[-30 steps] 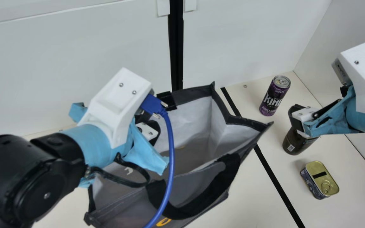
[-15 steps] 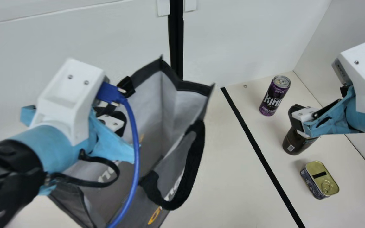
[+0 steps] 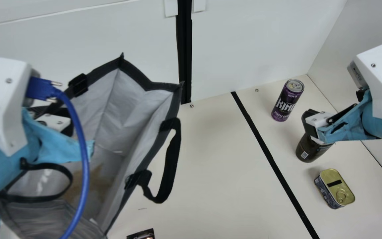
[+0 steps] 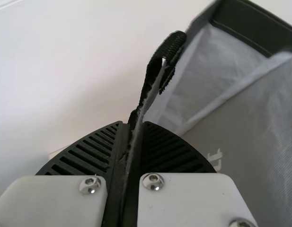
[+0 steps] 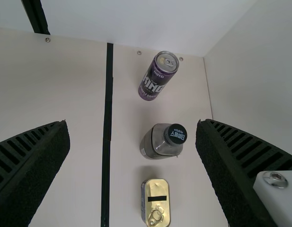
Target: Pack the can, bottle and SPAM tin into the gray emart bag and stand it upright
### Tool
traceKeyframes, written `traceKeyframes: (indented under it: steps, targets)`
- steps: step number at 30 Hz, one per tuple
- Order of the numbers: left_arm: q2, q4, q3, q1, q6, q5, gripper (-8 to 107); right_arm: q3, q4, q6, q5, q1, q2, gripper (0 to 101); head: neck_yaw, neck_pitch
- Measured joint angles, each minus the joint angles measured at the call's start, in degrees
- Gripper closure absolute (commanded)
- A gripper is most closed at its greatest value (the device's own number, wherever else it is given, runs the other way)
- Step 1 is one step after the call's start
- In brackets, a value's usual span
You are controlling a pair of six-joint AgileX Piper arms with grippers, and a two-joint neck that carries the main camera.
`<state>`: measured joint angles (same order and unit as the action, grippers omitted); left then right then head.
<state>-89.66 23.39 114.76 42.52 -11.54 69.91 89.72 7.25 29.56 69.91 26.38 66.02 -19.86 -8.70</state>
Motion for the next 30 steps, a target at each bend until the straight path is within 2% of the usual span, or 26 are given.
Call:
traceKeyframes:
  steps: [14, 21, 30]
  targets:
    - [4.39, 12.40, -6.02, -1.85, -5.71, 0.00, 107, 0.00, 0.00, 0.00, 0.00, 0.00, 0.00, 6, -0.09, 0.00]
    - [5.63, 19.52, -10.24, 0.02, -10.50, -0.02, 107, 0.00, 0.00, 0.00, 0.00, 0.00, 0.00, 6, 0.00, 0.09]
    - [6.61, 25.08, -16.44, 4.38, -16.55, -0.02, 107, 0.00, 0.00, 0.00, 0.00, 0.00, 0.00, 6, -0.09, 0.00]
